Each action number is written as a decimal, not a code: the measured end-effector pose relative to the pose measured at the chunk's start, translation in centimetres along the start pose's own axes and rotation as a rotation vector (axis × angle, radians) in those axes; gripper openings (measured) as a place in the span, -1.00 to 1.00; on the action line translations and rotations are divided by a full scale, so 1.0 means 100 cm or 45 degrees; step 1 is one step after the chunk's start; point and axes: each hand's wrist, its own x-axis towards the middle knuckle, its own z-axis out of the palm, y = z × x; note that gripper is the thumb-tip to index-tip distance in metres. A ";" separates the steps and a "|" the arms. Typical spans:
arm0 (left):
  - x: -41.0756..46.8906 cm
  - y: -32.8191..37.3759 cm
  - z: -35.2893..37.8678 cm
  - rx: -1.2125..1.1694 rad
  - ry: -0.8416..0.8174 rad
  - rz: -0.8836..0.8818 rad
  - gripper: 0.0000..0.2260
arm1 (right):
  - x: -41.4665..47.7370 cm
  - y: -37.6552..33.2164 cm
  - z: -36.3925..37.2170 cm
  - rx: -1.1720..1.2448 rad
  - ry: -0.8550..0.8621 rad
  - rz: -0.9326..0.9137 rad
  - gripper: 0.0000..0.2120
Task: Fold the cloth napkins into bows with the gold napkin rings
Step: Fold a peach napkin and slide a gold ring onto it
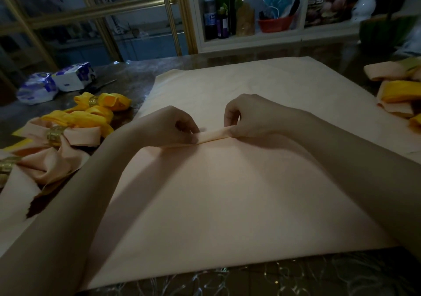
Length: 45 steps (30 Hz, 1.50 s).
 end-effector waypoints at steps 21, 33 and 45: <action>-0.006 0.014 0.001 0.116 -0.108 -0.081 -0.90 | -0.008 -0.020 -0.007 -0.179 -0.150 0.018 -0.86; -0.004 0.010 0.003 0.183 0.010 -0.062 -0.84 | -0.005 -0.006 -0.011 -0.081 -0.158 0.057 -0.87; -0.009 0.034 0.012 0.287 0.231 0.060 -0.82 | -0.029 -0.011 0.002 -0.304 0.067 -0.049 -0.87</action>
